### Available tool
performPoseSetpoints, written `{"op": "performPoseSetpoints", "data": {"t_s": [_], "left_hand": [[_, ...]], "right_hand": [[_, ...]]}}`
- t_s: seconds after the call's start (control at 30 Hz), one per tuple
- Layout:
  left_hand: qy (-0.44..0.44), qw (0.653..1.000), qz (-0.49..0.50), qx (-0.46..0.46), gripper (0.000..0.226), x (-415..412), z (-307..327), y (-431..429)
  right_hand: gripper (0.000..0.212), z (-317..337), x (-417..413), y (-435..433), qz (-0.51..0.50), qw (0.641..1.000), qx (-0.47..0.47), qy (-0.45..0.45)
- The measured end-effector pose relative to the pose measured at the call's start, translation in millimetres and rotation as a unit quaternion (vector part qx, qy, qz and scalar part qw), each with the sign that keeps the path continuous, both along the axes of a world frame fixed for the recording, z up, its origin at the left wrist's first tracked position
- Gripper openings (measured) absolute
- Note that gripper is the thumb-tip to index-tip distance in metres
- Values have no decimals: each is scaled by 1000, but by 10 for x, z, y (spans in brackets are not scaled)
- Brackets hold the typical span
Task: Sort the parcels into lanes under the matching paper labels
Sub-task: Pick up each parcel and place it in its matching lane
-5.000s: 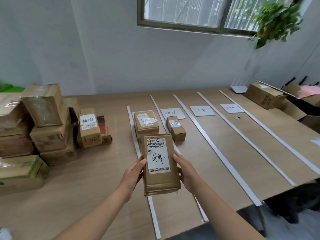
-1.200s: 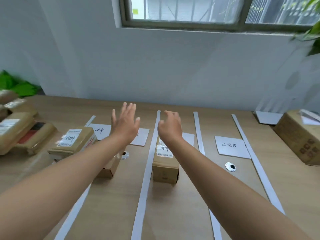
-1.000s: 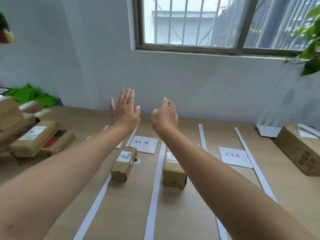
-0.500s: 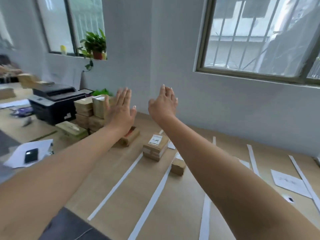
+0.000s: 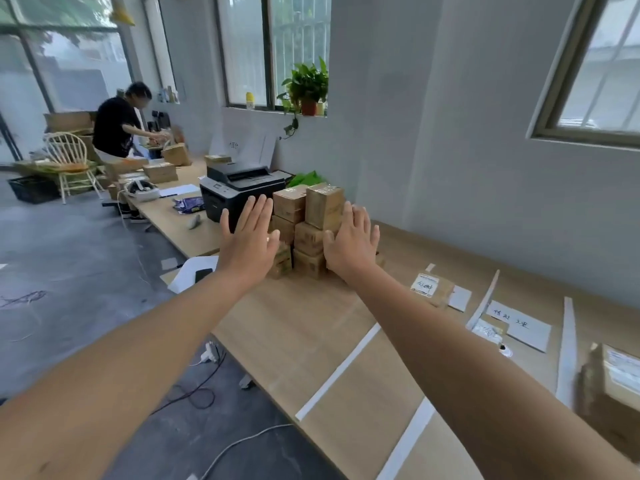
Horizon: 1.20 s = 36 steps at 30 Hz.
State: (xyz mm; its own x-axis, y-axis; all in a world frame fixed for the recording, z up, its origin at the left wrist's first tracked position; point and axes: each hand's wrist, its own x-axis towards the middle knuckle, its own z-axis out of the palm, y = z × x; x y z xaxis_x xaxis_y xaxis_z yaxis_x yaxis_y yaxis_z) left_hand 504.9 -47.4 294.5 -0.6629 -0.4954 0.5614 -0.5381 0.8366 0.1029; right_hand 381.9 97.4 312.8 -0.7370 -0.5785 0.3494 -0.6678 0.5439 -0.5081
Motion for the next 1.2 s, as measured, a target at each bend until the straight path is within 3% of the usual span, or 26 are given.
{"op": "performPoseSetpoints", "data": {"t_s": [0.5,0.93,1.2], "left_hand": [[-55,995,24,78,57,-1037,-757,-1699],[-101,982,1,158,56,-1835,-1471,-3369],[-112,964,-54,236,56,-2383,-2034,-4681]], "right_hand": [[67,-825,-1452,-1624,16,993,60,-97],[66,-1465,-2013,-3029,-9,978,100,-183],[64,-1966,-2482,-3958,-105,930,134,-326]]}}
